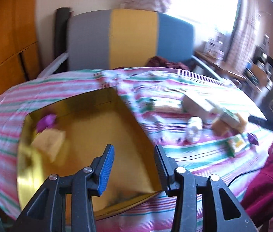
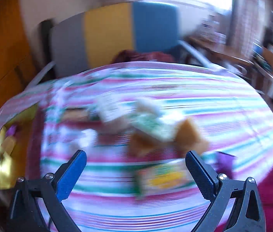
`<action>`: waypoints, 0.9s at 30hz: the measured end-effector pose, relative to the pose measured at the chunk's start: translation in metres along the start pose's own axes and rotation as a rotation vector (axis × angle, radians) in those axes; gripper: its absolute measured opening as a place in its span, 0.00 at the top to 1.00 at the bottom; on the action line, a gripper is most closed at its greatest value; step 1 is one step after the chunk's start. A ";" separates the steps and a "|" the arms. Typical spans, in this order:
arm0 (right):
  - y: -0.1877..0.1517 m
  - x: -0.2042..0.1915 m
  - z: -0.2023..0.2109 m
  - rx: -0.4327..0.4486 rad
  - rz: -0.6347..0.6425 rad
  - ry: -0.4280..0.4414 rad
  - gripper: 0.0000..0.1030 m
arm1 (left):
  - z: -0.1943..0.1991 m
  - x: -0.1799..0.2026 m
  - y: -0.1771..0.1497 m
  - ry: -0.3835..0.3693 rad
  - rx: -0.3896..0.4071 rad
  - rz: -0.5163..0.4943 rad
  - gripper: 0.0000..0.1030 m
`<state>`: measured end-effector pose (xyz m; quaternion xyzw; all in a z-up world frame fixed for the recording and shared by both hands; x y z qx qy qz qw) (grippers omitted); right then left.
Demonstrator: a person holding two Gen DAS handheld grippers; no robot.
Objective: Organize objects
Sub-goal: 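Reach the left gripper to the white bagged bun and grasp it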
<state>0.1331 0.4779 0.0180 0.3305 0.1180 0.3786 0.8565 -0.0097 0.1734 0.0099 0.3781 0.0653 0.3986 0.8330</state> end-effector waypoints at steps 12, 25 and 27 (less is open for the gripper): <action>-0.003 0.116 -0.024 0.010 -0.344 0.006 0.00 | -0.099 0.097 0.021 -0.166 -0.192 -0.150 0.59; -0.010 0.139 -0.027 0.014 -0.532 0.121 0.00 | -0.188 0.120 0.035 -0.116 -0.289 -0.202 0.53; -0.011 0.143 -0.028 0.012 -0.552 0.128 0.00 | -0.202 0.117 0.031 -0.110 -0.323 -0.199 0.56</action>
Point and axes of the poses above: each gripper's, at about its wrist camera, not at the fingertips, and z roughly against the way its jaws point, x to its right, y to its top, the point moved 2 cm from there along -z, roughly the way its jaws point, and after that the axes turned 9 degrees about -y, right-handed, at the moved point
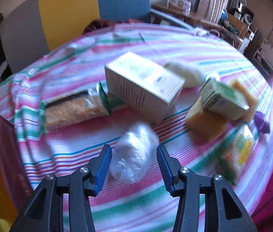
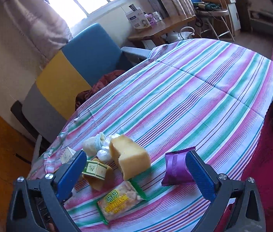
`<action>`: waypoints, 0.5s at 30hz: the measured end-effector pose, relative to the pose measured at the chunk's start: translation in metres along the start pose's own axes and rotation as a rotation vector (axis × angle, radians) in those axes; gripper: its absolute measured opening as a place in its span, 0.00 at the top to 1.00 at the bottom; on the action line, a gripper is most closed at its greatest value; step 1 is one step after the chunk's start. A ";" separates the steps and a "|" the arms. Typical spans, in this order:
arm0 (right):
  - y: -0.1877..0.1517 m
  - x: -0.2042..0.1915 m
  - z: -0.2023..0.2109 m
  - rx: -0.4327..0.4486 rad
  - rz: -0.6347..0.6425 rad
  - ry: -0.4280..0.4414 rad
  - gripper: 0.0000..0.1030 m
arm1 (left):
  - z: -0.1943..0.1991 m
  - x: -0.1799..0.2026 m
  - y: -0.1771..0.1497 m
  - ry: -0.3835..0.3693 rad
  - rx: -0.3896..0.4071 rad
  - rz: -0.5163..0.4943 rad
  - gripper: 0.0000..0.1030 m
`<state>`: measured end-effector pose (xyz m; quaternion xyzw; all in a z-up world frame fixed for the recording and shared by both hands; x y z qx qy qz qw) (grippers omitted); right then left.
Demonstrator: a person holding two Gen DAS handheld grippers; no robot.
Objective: Organize objects
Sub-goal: 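Reach the left gripper to the white bagged bun and grasp it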
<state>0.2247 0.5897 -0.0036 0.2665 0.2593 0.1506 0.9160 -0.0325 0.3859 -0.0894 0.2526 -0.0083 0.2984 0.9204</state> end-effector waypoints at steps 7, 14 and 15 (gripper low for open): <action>0.002 0.005 -0.006 -0.016 -0.044 0.005 0.00 | 0.006 -0.004 -0.021 -0.022 0.075 0.023 0.67; 0.003 0.007 -0.008 -0.017 -0.053 -0.002 0.00 | 0.025 0.011 -0.056 -0.058 0.079 0.006 0.67; 0.003 0.009 -0.008 -0.020 -0.061 -0.001 0.00 | 0.025 0.016 -0.059 -0.059 0.080 -0.004 0.67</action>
Point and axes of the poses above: each gripper's, at about its wrist camera, not at the fingertips, and z roughly against the way its jaws point, x to its right, y to its top, the point moved 2 cm from there along -z, roughly the way its jaws point, and after that the axes turned 9 degrees about -y, right-handed, at the moved point
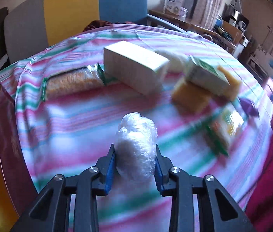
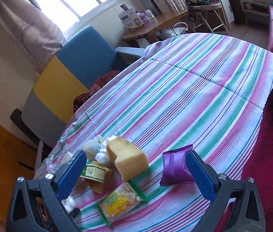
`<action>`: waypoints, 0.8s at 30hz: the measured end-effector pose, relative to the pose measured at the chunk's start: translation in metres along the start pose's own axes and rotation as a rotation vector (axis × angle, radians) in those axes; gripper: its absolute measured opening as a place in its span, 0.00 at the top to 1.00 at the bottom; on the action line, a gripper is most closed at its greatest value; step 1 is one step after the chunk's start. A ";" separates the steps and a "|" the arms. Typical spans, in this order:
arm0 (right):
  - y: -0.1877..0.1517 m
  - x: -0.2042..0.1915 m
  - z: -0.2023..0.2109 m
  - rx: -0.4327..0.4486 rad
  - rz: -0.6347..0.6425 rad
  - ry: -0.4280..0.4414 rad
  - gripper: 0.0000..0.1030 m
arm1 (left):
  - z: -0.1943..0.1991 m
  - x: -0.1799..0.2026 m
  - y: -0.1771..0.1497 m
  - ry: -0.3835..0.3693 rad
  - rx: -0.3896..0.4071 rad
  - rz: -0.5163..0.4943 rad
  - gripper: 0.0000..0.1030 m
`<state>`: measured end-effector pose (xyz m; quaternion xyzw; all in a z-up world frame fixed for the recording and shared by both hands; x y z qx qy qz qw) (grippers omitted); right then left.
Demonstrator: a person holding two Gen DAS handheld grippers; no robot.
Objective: Organize objects
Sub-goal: 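Reach the left gripper to the white bagged bun and grasp it, then carry the white bun toward the tray while the right gripper grasps another purple pastry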
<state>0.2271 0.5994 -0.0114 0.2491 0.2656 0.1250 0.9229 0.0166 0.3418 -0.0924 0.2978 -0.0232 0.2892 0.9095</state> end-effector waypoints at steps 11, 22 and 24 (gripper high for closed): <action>-0.002 0.018 -0.032 -0.136 -0.068 -0.184 0.00 | 0.010 0.018 -0.028 -0.005 0.045 -0.087 0.67; -0.014 0.007 -0.091 -0.324 0.175 -0.490 0.50 | 0.006 0.013 -0.025 -0.029 0.070 -0.072 0.67; -0.014 0.003 -0.091 -0.296 0.222 -0.519 0.60 | 0.006 0.014 -0.026 -0.029 0.073 -0.076 0.67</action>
Point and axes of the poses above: each gripper's, at about its wrist camera, not at the fingertips, and z roughly against the way its jaws point, x to its right, y to its top, the point moved 2 cm from there along -z, roughly the way its jaws point, and after that the axes turned 9 degrees about -y, right-handed, at the moved point
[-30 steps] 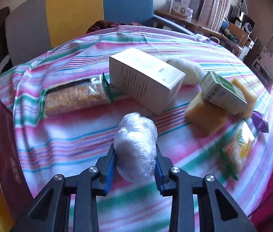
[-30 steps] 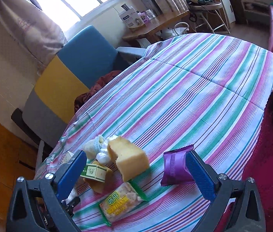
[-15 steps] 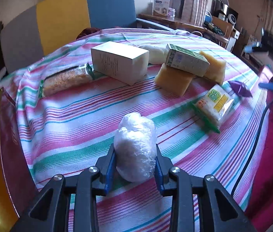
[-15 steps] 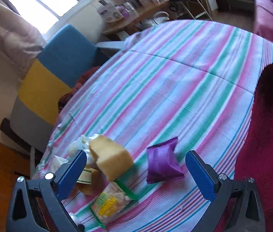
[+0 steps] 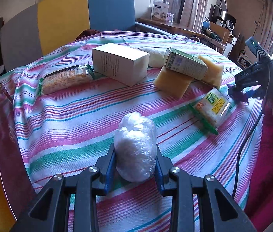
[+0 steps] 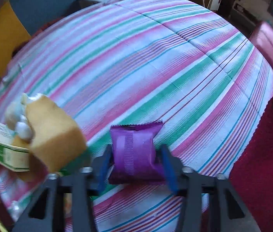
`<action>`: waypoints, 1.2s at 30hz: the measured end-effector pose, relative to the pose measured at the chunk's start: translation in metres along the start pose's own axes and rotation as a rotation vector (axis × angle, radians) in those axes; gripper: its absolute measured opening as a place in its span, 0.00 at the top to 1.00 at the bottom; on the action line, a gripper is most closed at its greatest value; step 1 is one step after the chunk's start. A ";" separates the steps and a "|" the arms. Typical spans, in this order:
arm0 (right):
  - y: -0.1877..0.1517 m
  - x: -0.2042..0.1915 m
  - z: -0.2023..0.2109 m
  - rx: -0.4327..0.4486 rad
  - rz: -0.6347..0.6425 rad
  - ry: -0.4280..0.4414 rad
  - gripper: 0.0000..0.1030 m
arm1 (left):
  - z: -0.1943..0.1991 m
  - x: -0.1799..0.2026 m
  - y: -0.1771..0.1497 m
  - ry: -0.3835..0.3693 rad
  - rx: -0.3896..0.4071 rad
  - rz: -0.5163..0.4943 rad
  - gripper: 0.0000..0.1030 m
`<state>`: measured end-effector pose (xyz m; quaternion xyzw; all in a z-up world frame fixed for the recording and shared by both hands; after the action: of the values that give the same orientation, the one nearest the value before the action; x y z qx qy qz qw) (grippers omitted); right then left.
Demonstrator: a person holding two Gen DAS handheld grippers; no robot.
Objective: Organize objects
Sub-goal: 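Carry the white bun toward the tray while the right gripper grasps another purple pastry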
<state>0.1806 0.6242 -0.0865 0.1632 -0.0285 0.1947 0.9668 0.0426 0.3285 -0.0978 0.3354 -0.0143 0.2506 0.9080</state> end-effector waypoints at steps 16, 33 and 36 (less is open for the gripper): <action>0.002 0.009 -0.003 0.002 0.019 -0.017 0.62 | 0.082 -0.009 0.008 -0.049 0.138 0.097 0.68; -0.001 -0.003 0.002 0.023 0.063 -0.042 0.61 | 0.207 -0.176 -0.060 0.353 0.226 0.467 0.68; -0.002 -0.003 0.005 0.026 0.074 -0.043 0.61 | 0.203 -0.213 -0.080 0.428 0.150 0.525 0.67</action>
<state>0.1790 0.6196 -0.0831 0.1787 -0.0530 0.2271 0.9559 -0.0774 0.0571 -0.0301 0.3259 0.1092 0.5409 0.7677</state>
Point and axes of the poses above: each gripper's, at about its wrist camera, not at the fingertips, and z roughly against the way its jaws point, x to its right, y to its top, the point moved 2 cm from there along -z, roughly the way its jaws point, and after that the axes turned 9 degrees about -y, right-handed, at the moved point
